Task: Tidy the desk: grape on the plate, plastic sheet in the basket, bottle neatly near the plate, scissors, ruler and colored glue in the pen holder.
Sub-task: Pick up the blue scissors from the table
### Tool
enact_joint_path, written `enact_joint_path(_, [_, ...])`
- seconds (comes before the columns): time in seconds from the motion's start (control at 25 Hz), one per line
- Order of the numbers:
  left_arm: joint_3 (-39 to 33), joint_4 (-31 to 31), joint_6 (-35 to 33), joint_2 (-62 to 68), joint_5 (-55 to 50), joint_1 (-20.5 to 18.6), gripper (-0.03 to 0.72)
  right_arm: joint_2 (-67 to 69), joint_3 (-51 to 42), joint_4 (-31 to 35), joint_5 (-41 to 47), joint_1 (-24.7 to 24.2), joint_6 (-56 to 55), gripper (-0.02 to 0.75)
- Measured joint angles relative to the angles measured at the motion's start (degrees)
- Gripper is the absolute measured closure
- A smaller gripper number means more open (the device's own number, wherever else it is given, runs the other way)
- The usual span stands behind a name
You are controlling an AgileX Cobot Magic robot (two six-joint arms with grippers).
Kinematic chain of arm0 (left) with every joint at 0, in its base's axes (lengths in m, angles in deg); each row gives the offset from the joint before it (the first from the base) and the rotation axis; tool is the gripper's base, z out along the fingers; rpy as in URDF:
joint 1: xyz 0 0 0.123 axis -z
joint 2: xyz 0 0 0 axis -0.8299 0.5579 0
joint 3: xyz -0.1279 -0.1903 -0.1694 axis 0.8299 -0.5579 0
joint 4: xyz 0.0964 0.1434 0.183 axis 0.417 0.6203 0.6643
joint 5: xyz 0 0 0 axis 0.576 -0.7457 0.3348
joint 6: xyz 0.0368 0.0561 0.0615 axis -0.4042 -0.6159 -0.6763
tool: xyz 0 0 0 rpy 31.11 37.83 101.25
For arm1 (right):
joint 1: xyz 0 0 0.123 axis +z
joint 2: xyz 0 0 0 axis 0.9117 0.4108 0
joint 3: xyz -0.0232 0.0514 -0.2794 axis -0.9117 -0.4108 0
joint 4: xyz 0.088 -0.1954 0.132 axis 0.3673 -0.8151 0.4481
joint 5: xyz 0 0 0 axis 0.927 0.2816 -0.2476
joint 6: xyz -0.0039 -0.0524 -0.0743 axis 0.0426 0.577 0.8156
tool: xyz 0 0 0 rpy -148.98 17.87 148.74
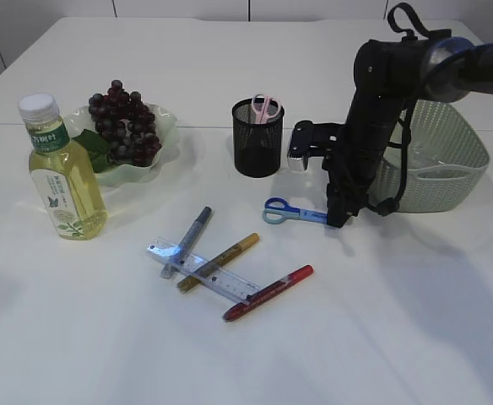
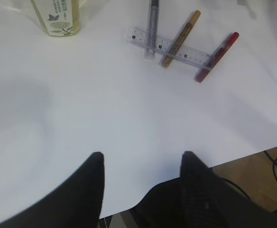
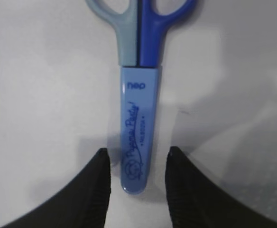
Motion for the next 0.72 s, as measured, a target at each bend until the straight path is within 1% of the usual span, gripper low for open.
enact_joint_path(0.32, [0.0,0.0,0.0,0.0,0.0,0.0,0.309,0.0,0.0,-0.1,-0.61,0.0,0.23,0.415])
enact_joint_path(0.72, [0.0,-0.04,0.0,0.0,0.0,0.0,0.32,0.0,0.0,0.23,0.65,0.0,0.49,0.415])
